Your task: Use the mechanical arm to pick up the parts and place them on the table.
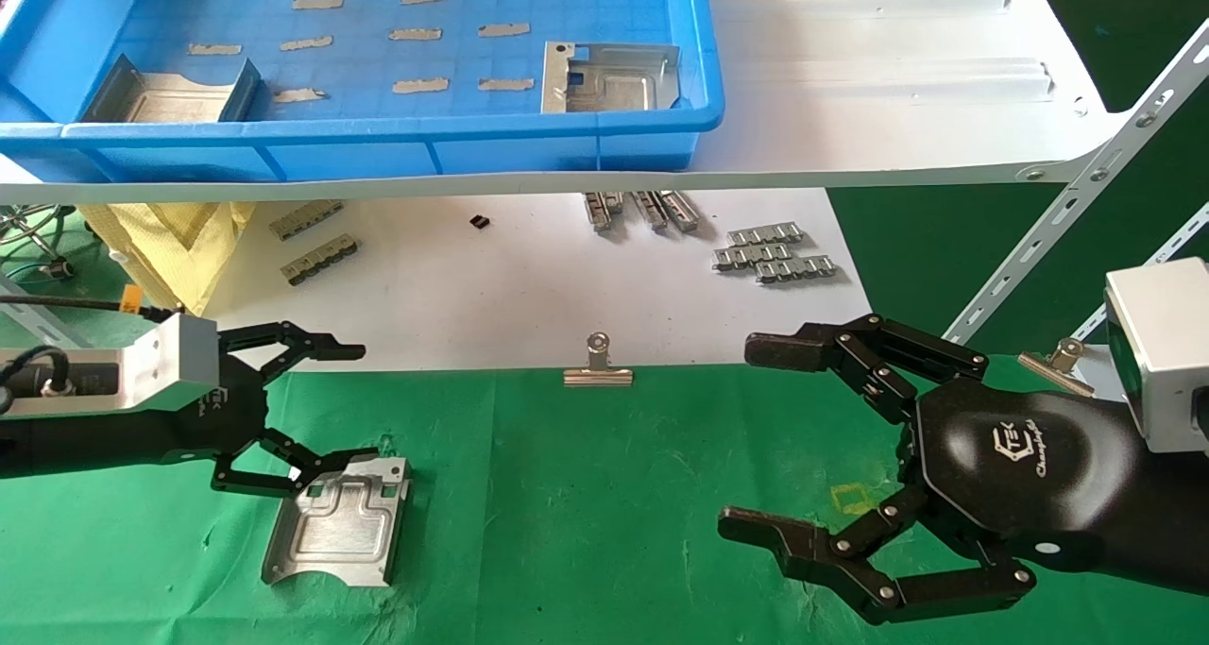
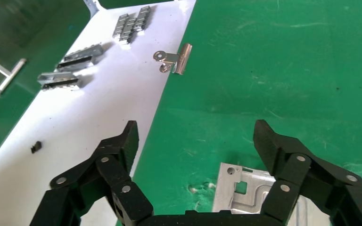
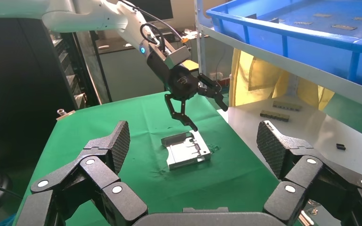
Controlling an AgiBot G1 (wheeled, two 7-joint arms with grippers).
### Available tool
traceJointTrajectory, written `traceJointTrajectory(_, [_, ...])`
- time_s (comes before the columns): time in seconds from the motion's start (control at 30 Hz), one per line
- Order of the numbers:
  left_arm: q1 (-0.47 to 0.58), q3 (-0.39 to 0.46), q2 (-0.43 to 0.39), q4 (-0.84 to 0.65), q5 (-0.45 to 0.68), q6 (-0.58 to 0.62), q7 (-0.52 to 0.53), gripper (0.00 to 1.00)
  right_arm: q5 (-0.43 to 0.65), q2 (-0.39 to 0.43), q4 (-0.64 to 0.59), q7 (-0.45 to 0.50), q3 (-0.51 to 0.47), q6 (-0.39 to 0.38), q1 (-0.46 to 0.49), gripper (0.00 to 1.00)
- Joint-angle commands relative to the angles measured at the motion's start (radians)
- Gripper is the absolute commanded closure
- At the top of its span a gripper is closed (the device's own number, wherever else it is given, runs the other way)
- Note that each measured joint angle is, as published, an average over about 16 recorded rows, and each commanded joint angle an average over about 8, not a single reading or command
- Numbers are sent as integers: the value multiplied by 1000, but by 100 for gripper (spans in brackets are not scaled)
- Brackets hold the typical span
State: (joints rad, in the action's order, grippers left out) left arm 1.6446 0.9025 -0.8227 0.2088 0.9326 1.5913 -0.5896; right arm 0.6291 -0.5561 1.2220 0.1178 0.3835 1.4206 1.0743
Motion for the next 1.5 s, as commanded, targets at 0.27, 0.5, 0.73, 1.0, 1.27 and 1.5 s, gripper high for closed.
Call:
traceJointTrajectory(0.27, [-67,-73,25,128,-21,-11,91,0,0,0,0,0,0,0,0,0])
traceJointTrajectory(0.5, [-135,-148,50,258,-46,-23,185,0,0,0,0,0,0,0,0,0])
traceJointTrajectory(0.73, [-204,-224,76,387,-71,-34,279,0,0,0,0,0,0,0,0,0])
traceJointTrajectory(1.0, [-283,-310,105,536,-99,-48,386,0,0,0,0,0,0,0,0,0])
traceJointTrajectory(1.27, [-362,-396,134,684,-127,-61,494,0,0,0,0,0,0,0,0,0])
traceJointTrajectory(1.5, [-431,-471,160,813,-152,-72,587,0,0,0,0,0,0,0,0,0])
